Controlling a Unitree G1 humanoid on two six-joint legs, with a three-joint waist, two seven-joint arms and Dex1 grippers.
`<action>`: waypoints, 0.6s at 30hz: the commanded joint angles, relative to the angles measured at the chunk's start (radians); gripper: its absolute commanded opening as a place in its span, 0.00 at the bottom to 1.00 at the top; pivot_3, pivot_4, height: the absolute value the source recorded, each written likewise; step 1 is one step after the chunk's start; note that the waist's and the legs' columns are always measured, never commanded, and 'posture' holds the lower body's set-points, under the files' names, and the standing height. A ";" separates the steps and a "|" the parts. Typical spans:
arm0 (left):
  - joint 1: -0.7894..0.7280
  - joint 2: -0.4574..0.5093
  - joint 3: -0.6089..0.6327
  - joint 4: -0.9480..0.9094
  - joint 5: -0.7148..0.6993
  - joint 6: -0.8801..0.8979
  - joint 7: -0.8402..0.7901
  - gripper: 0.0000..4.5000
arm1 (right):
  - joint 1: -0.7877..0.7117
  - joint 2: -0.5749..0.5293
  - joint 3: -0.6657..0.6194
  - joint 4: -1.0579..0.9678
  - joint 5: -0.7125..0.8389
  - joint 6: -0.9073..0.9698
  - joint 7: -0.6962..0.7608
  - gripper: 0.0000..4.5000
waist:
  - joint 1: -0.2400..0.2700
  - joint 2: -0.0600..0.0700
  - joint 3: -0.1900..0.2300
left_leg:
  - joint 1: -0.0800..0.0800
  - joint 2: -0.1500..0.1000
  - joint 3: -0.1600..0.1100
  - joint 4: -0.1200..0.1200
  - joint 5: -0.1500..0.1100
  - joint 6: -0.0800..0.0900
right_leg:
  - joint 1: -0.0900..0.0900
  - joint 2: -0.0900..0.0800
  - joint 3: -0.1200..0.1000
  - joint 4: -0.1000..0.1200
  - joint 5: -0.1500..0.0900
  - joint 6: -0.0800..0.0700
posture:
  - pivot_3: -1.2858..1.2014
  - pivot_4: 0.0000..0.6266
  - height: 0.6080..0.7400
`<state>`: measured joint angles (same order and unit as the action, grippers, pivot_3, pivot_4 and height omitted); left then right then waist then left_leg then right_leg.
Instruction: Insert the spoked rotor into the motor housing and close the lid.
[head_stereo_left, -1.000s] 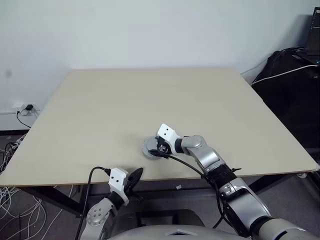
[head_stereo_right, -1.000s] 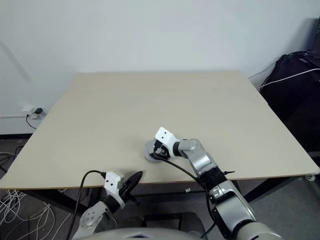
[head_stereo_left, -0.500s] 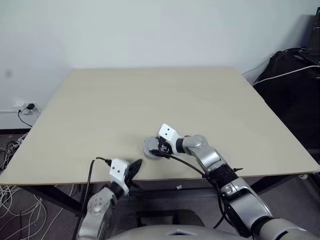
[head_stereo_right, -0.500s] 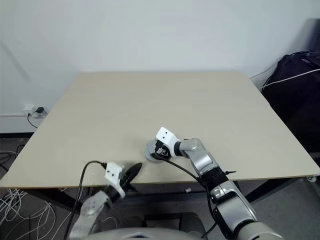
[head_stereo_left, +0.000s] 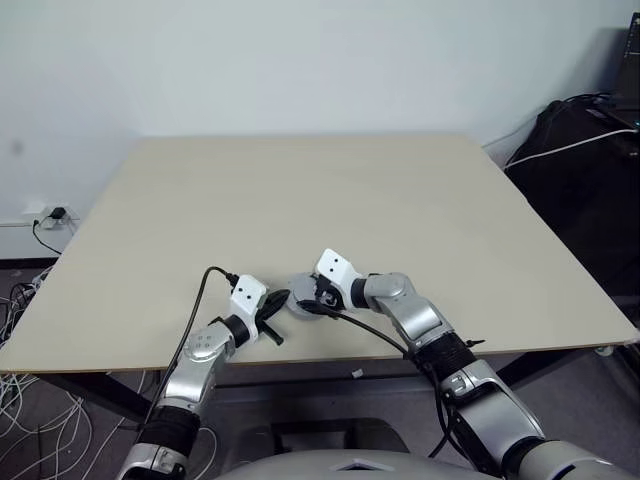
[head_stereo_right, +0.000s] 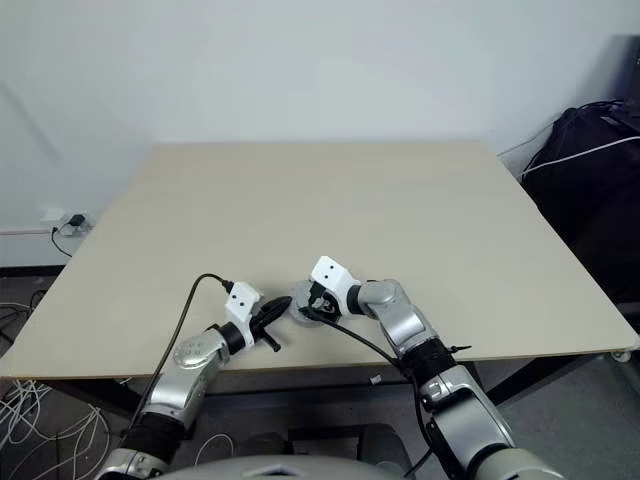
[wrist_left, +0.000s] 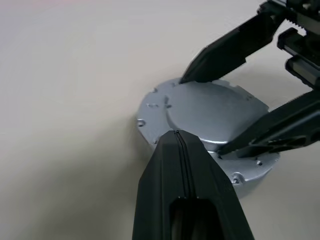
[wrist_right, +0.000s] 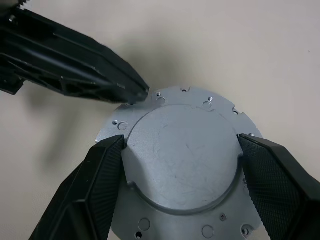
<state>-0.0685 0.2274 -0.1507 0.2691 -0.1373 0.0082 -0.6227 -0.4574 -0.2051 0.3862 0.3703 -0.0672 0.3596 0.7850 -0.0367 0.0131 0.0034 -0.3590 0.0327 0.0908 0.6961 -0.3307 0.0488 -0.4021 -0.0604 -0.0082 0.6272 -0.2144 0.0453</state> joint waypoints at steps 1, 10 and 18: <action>-0.047 0.000 -0.007 -0.017 -0.018 0.046 -0.038 0.00 | 0.018 -0.011 0.013 0.005 -0.014 0.027 -0.004 0.73 | 0.000 0.000 0.000 | 0.000 0.000 0.000 0.000 0.000 -0.001 | 0.000 0.000 0.000 0.000 0.000 0.000 | 0.52 0.00 1.00; -0.089 -0.002 -0.022 -0.007 0.014 0.119 -0.033 0.00 | 0.025 -0.011 0.010 -0.009 -0.012 0.038 -0.009 0.73 | 0.000 0.000 0.000 | 0.000 -0.001 -0.001 0.000 0.001 -0.001 | 0.001 0.000 0.000 0.000 0.000 0.001 | 0.52 0.00 1.00; -0.098 0.004 -0.034 -0.021 0.031 0.181 -0.020 0.00 | 0.022 -0.010 0.014 -0.008 -0.014 0.039 -0.011 0.73 | 0.001 0.000 0.000 | 0.001 -0.002 -0.003 0.000 0.000 0.001 | 0.003 0.000 0.000 0.000 0.000 0.001 | 0.52 0.00 1.00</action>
<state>-0.1555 0.2263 -0.1696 0.2646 -0.1242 0.1677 -0.6488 -0.4476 -0.2055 0.3843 0.3510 -0.0672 0.3807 0.7724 -0.0361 0.0130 0.0035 -0.3577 0.0311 0.0879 0.6961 -0.3310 0.0494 -0.3990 -0.0604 -0.0080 0.6271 -0.2150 0.0464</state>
